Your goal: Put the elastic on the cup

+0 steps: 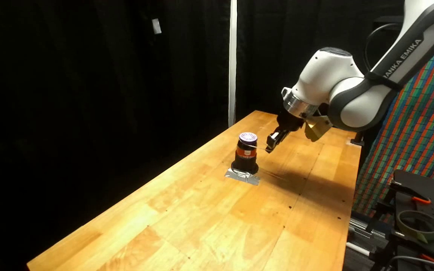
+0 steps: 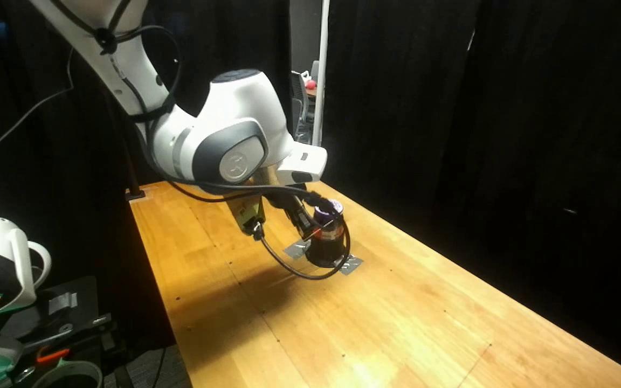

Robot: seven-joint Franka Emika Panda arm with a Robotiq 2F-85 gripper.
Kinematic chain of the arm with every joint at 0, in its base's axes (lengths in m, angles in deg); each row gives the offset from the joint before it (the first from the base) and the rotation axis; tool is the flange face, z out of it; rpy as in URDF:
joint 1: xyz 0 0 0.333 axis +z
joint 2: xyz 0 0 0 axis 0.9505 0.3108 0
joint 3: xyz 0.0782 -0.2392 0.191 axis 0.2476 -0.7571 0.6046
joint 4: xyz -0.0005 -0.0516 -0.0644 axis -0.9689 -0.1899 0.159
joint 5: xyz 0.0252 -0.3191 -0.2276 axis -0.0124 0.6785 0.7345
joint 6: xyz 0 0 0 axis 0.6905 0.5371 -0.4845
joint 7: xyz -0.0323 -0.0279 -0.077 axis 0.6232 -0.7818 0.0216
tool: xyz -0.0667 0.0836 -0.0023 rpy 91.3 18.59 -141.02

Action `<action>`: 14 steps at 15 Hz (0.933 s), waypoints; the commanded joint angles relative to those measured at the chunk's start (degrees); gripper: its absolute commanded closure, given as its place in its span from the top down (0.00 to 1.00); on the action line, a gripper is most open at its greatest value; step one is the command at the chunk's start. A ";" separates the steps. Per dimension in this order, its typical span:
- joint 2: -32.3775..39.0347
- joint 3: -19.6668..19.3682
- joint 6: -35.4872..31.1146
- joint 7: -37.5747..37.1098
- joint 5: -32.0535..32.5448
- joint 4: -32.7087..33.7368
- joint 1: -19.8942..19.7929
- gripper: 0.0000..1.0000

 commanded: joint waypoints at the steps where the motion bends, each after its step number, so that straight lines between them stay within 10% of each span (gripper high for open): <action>1: -2.14 -2.35 -14.63 -1.81 0.05 -8.56 0.79 0.09; 7: 1.38 10.05 -38.23 -0.51 -2.23 -16.04 -10.81 0.09; 14: 9.20 11.81 -60.44 0.14 -1.36 -18.33 -15.00 0.10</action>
